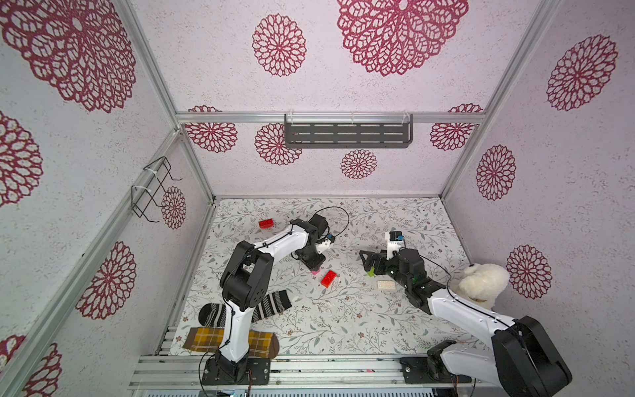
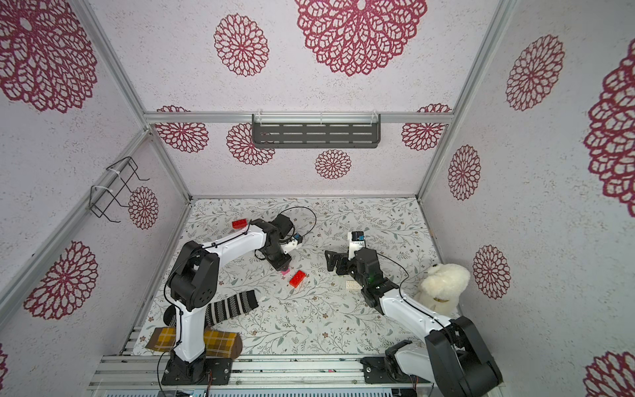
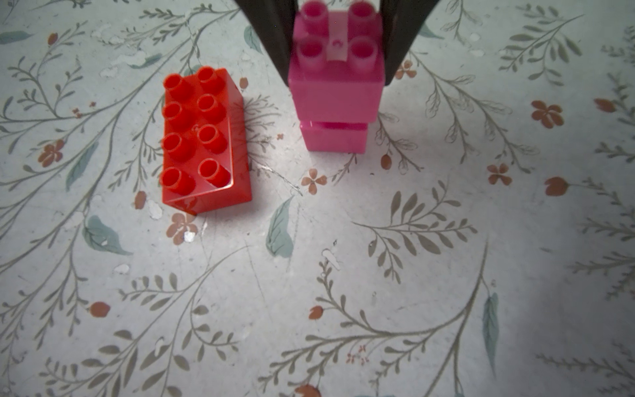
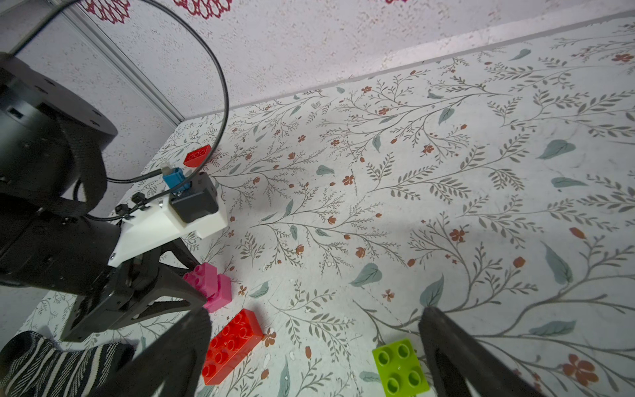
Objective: Assemble an ice cream with lego
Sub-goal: Assemble the lego brick with the lego brick.
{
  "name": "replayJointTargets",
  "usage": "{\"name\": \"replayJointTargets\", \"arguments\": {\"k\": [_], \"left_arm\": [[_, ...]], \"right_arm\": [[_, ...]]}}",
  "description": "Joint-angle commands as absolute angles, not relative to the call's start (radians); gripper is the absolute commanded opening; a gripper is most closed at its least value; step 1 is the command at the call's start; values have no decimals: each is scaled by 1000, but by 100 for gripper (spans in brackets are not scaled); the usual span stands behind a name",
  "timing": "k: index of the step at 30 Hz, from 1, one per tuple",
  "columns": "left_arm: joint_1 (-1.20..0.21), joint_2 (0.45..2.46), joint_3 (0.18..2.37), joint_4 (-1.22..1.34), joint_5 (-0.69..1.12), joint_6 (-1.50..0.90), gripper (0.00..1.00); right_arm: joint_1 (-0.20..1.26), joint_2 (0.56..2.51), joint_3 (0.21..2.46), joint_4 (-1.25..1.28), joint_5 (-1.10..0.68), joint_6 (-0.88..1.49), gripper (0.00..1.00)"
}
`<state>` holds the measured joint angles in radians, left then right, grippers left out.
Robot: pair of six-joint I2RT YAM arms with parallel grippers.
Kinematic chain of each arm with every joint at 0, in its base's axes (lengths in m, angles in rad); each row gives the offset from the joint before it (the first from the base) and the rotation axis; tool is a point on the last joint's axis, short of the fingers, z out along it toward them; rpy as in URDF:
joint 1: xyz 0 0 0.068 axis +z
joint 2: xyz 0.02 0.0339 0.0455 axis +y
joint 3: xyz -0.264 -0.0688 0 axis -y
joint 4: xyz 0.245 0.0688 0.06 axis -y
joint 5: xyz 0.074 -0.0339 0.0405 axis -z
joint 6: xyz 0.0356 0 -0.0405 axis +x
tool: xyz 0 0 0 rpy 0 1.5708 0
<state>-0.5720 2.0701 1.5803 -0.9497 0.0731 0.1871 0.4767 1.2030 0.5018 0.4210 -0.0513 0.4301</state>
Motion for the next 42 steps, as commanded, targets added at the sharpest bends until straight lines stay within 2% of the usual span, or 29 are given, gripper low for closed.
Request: {"name": "replayJointTargets", "arguments": {"k": [1,12,31,42], "left_arm": [[-590,2033,1603,-978,77,192,0],[-595,2082,1625,-1014,16,169,0],[-593,2140,1649,-1036,39,143,0],[-585,2091,1628,-1024,-3,146,0]], "right_arm": [[477,1201,528,436,-61,440,99],[476,1206,532,433,-67,439,99],[477,1213,537,431,-74,439,99],[478,1214,537,431,-75,437,99]]}}
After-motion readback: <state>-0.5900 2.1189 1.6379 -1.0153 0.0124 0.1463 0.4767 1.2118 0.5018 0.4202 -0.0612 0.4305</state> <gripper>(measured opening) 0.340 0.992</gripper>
